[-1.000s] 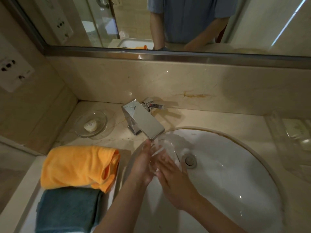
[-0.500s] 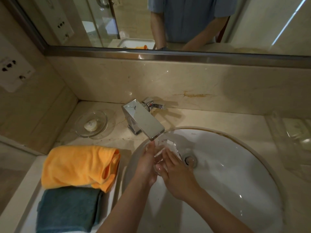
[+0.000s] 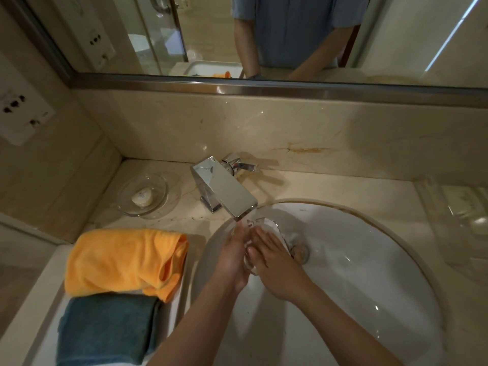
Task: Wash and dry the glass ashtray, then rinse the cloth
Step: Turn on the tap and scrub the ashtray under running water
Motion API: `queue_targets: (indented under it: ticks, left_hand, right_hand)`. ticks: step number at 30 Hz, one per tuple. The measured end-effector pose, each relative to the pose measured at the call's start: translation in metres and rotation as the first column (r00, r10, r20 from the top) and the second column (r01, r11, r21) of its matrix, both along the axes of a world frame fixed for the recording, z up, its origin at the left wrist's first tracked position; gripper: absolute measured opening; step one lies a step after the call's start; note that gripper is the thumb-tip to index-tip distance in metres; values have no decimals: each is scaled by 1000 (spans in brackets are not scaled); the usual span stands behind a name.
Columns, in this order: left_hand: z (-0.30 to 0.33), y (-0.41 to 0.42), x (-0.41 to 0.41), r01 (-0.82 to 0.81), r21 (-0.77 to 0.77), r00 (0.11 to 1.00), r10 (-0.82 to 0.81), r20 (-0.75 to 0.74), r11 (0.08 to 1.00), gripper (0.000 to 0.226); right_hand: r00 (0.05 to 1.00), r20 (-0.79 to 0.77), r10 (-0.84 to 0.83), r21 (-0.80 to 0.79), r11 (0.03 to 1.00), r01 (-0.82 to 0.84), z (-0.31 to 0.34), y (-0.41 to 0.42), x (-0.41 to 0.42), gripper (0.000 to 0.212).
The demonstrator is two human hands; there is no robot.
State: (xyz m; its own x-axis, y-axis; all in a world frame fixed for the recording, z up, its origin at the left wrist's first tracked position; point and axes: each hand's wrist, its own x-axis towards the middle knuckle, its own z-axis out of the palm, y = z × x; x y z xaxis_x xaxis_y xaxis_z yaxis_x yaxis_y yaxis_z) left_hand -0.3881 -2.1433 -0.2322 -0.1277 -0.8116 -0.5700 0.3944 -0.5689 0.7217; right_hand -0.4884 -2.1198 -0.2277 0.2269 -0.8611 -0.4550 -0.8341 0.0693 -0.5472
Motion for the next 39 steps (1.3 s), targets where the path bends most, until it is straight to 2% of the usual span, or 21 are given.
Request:
queue_targets:
  ticks: [2, 5, 7, 9, 11, 12, 14, 16, 18, 21, 26, 30, 34, 39]
  left_hand:
    - [1, 0, -1, -30, 0, 999, 30, 20, 1000, 43]
    - [0, -1, -2, -83, 25, 996, 82, 31, 996, 44]
    - [-1, -2, -2, -123, 36, 992, 122, 11, 992, 46]
    - [2, -2, -3, -153, 28, 988, 153, -12, 988, 45]
    - [3, -2, -2, -161, 17, 985, 161, -64, 987, 47]
    - [2, -2, -1, -154, 16, 984, 155, -83, 988, 48]
    - [0, 0, 0, -134, 16, 986, 135, -93, 991, 50]
    - [-1, 2, 2, -83, 9, 990, 84, -115, 996, 54]
    - [-3, 4, 1, -33, -3, 990, 33, -139, 999, 56]
    - [-4, 5, 1, -24, -27, 987, 20, -159, 999, 53]
    - [-3, 7, 7, -43, -28, 982, 37, -187, 999, 52]
    - [-3, 7, 7, -92, 4, 977, 91, -191, 996, 49]
    - [-1, 6, 8, -72, 31, 978, 76, -192, 997, 53]
    - [-2, 10, 3, -63, -11, 982, 60, -181, 998, 54]
  right_hand:
    - [995, -89, -37, -63, 998, 32, -3, 3, 2, 57]
    - [968, -225, -112, -164, 984, 76, -6, 13, 7, 119]
    - [955, -233, -182, -205, 969, 134, -8, 20, 5, 127]
    - [965, -113, -237, -250, 947, 203, -4, 23, 2, 118]
    - [913, 160, -376, -276, 871, 407, -3, 22, -1, 81]
    - [839, 290, -461, -209, 825, 525, 0, 19, -3, 61]
    - [667, 448, -595, 22, 753, 658, 4, 6, -12, 42]
    - [540, 499, -678, 293, 718, 631, 5, -4, -18, 21]
    - [491, 497, -716, 398, 690, 604, 8, -9, -18, 22]
    - [466, 499, -731, 374, 667, 645, 5, -11, -14, 30]
    - [436, 492, -754, 454, 649, 610, 9, -15, -12, 40]
    - [434, 516, -738, 450, 665, 597, 11, -14, -9, 39]
    - [436, 528, -729, 429, 672, 604, 8, -14, -8, 35]
    - [467, 576, -671, 351, 719, 600, 11, -13, -5, 26]
